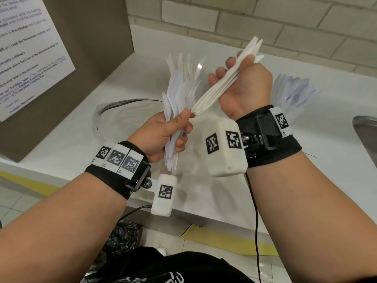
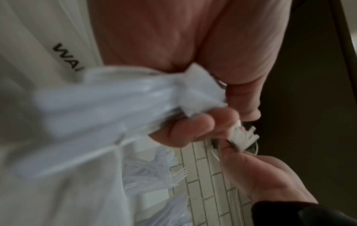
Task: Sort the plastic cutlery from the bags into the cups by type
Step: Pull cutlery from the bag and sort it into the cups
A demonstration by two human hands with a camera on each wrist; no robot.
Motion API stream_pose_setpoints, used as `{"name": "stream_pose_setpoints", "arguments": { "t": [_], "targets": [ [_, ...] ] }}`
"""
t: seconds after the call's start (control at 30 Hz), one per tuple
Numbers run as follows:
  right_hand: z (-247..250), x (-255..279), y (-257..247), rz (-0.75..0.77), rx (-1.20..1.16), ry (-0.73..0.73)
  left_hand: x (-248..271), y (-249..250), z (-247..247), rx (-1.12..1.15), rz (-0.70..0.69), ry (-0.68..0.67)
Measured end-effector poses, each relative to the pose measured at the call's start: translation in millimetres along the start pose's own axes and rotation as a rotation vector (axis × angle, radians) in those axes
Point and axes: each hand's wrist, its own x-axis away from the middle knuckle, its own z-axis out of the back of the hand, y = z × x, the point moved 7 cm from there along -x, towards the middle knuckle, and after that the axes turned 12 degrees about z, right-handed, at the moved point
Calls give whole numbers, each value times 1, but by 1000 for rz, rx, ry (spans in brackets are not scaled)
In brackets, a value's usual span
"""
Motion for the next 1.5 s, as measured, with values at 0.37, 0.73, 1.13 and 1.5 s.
{"name": "stream_pose_setpoints", "arguments": {
  "t": [0.37,0.73,1.13,1.5],
  "targets": [
    [-15,23,11,149,772,-428,0,10,9,-251,-87,217],
    [-23,23,19,222,1208,-623,0,10,6,-230,-80,175],
    [-13,14,18,200,1134,-479,0,10,2,-380,-109,304],
    [-16,-1,-21,428,759,-164,1,11,3,-647,-114,379]
  ]
}}
